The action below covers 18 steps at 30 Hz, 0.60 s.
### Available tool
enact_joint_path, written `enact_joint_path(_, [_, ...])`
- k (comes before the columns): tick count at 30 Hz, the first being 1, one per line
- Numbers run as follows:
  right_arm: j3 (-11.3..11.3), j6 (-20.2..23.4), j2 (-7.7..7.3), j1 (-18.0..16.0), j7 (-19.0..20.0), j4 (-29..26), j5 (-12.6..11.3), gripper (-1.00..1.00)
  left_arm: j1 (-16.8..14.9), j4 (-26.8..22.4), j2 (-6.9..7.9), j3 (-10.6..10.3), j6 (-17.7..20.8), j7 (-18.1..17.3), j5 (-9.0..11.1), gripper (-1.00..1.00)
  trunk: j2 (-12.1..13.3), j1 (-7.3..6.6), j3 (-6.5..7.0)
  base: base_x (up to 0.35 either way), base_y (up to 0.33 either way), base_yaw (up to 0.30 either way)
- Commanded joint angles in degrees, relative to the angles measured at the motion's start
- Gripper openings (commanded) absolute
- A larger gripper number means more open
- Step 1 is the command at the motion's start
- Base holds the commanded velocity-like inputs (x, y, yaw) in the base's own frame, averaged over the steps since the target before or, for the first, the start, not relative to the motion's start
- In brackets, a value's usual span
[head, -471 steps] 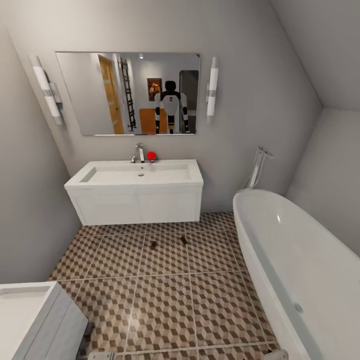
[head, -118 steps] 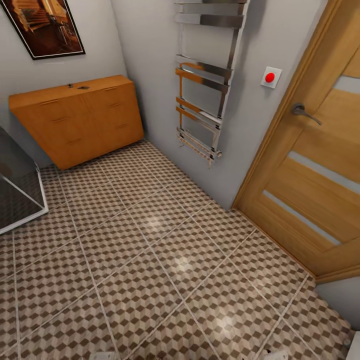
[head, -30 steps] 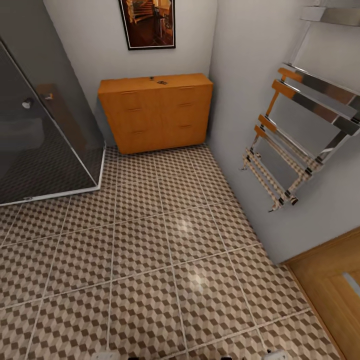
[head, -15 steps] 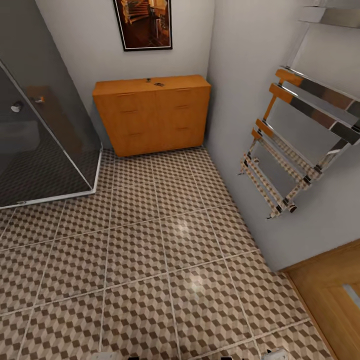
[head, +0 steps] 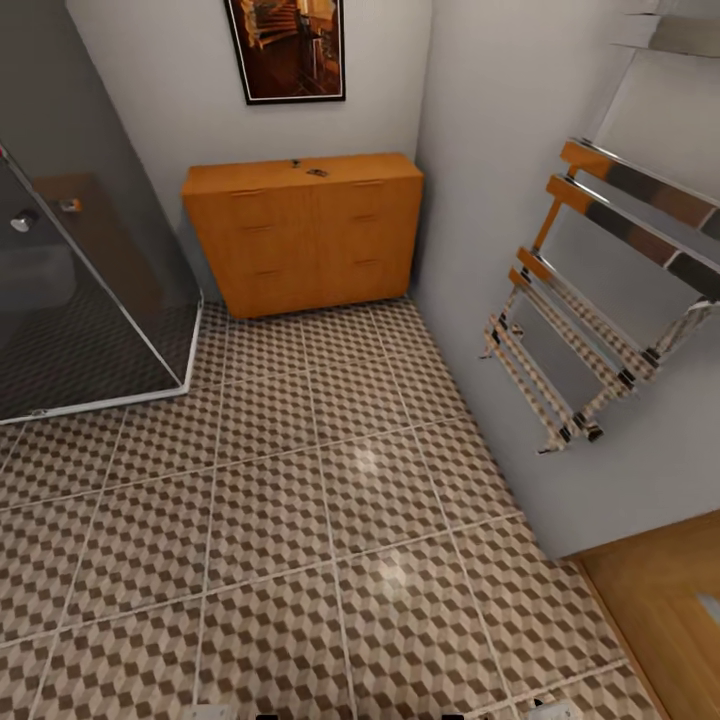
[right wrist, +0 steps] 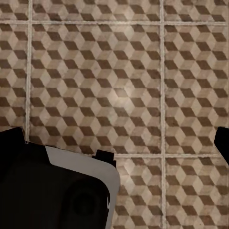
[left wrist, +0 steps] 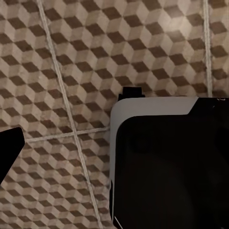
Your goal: Take the four mousetraps from the cabinet in the bathroom and place them on the bathroom floor. Make sure all four end up on the same floor surface, and ensure that at least two of them are either under or directly next to the same bathroom sink.
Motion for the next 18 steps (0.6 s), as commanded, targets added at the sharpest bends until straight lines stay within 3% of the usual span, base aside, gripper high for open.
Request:
enact_joint_path(1, [0.1,-0.2,-0.02,0.0,0.0,0.0,0.2,1.0,-0.1,0.2,-0.04,-0.5,-0.4,0.1,0.3,1.0,-0.1,0.04,-0.07,0.149,-0.001,0.128])
enact_joint_path(18, [0.1,-0.2,-0.02,0.0,0.0,0.0,0.2,1.0,-0.1,0.2,-0.04,-0.5,-0.4,0.0,0.3,1.0,-0.1,0.04,-0.07,0.151,0.0,0.224])
